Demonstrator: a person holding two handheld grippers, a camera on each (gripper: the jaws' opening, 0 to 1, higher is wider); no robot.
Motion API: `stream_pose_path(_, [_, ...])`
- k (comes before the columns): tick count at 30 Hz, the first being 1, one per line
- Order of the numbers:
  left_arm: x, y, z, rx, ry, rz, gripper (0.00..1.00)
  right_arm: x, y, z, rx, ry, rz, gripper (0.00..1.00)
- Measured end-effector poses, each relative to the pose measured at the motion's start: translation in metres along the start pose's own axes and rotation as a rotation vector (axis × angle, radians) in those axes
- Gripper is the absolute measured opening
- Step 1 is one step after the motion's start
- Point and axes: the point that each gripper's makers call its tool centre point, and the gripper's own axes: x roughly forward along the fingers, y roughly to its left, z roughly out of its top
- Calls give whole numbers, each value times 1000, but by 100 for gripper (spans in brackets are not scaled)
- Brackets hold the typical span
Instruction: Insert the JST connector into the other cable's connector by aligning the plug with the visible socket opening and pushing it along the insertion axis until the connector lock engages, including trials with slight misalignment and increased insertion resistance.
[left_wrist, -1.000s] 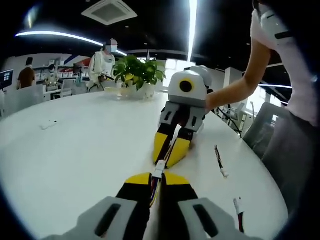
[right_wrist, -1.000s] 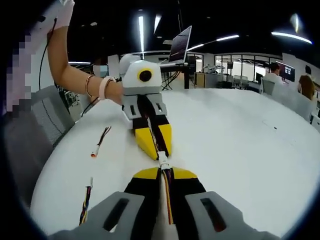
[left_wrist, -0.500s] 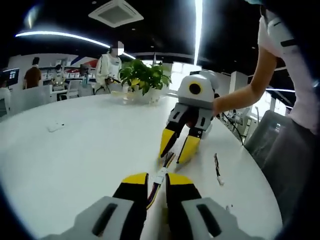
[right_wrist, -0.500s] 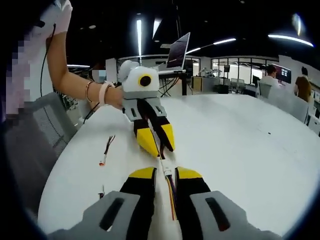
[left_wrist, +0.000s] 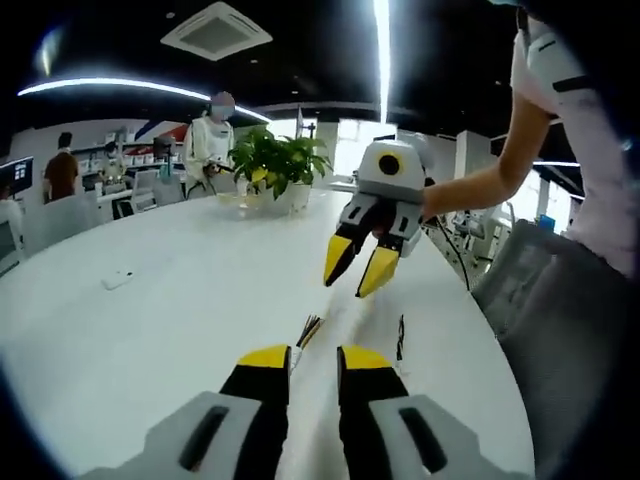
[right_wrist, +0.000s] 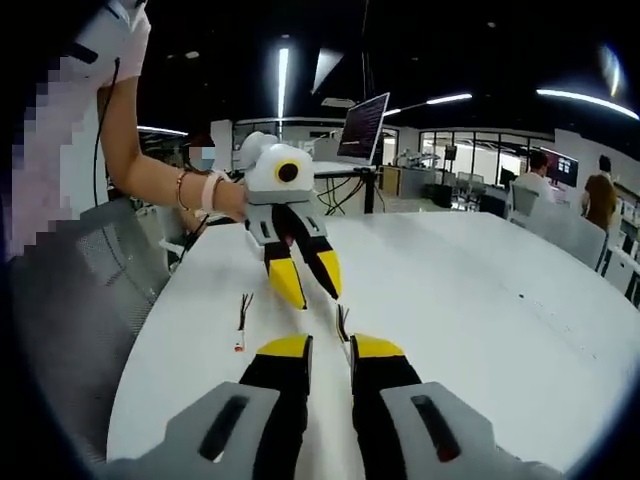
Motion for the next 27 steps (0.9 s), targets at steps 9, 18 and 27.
stream_pose_path(9, [-18,-36,0,29,9,-4,14,-12,27,-1,-25,0,15,12])
stream_pose_path(18, [-30,-62,-29,20,59,-18,15,-12,57,-23,-29,55,75,11])
stream_pose_path(27, [-38,-66,-30,43,61,-19,17,-6,69,-36,-31,30,109,11])
